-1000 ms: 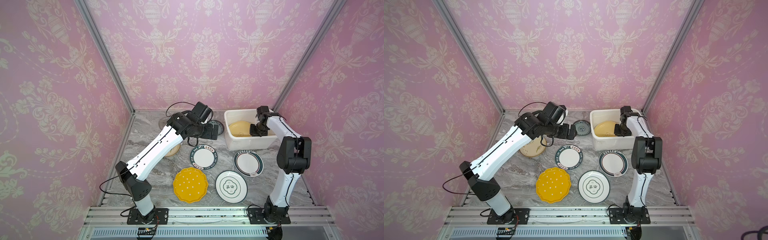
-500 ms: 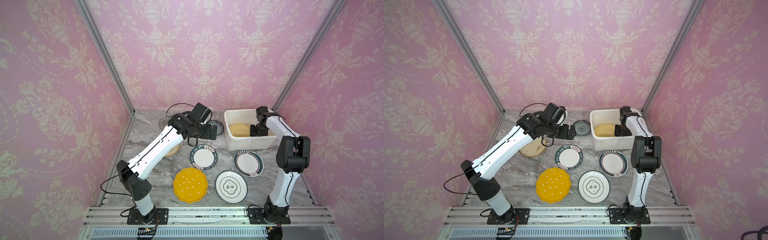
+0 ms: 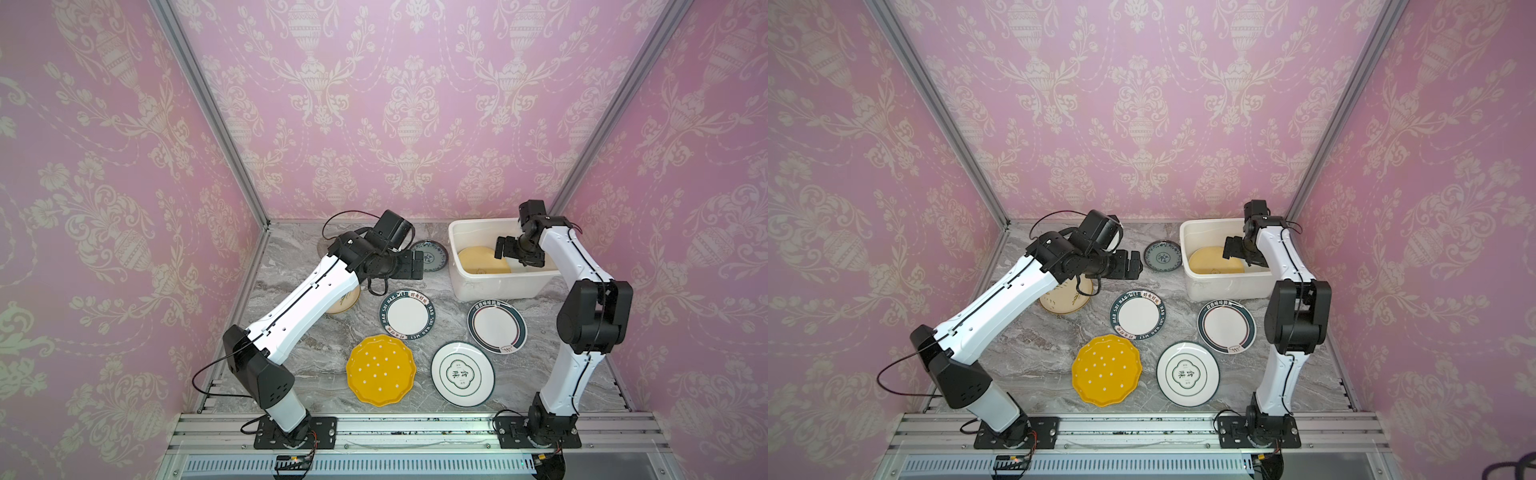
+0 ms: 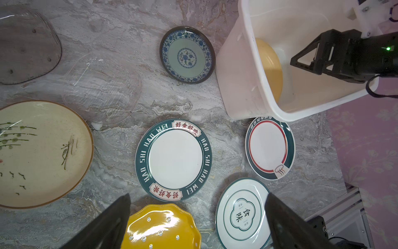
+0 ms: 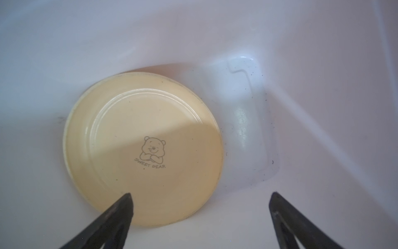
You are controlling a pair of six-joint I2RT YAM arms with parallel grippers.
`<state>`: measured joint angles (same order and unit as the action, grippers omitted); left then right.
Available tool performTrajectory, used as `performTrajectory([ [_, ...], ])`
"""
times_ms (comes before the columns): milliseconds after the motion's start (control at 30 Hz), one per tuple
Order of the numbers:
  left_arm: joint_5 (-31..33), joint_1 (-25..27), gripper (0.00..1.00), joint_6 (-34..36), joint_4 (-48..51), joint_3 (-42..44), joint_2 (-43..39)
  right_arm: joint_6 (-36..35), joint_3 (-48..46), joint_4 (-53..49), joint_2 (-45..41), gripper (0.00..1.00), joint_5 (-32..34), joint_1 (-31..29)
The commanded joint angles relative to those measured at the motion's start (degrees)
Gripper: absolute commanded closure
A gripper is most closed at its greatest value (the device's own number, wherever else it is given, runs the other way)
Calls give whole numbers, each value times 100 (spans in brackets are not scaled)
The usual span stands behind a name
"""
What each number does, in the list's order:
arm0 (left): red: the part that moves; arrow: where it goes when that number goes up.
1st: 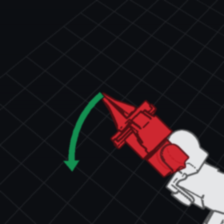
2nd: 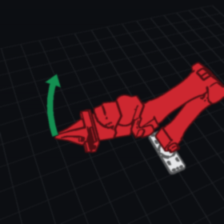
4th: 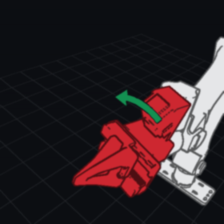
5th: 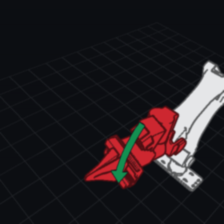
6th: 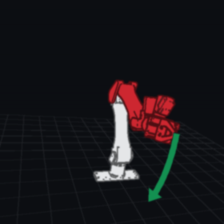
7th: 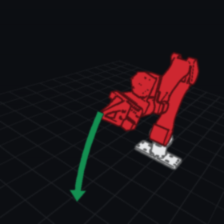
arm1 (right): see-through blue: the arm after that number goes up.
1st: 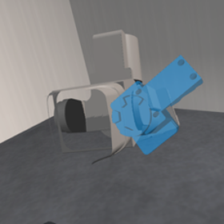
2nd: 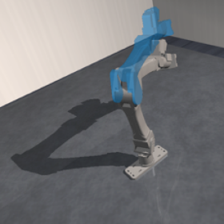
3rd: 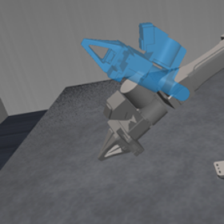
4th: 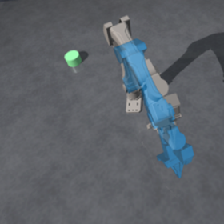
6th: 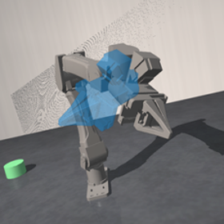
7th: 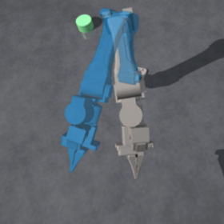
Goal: Place the plates into the plastic bin on the countertop
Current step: 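Withdraw the right gripper from the bin while the left gripper approaches the polka-dot dish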
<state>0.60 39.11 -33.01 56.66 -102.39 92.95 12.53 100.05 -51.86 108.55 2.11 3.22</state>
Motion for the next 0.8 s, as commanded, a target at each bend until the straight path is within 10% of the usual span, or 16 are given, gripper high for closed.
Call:
performTrajectory([
  [0,247,-127,1,-220,-37,219,-524,242,17,7,-807,0,-326,-68],
  [400,18,-1022,1,-2010,91,2802,-2952,819,-1040,-146,-2946,0,-1577,-771],
  [767,-1512,-1292,1,-1820,528,4684,-3856,2842,-3471,452,-4696,4,-1600,-3290],
])
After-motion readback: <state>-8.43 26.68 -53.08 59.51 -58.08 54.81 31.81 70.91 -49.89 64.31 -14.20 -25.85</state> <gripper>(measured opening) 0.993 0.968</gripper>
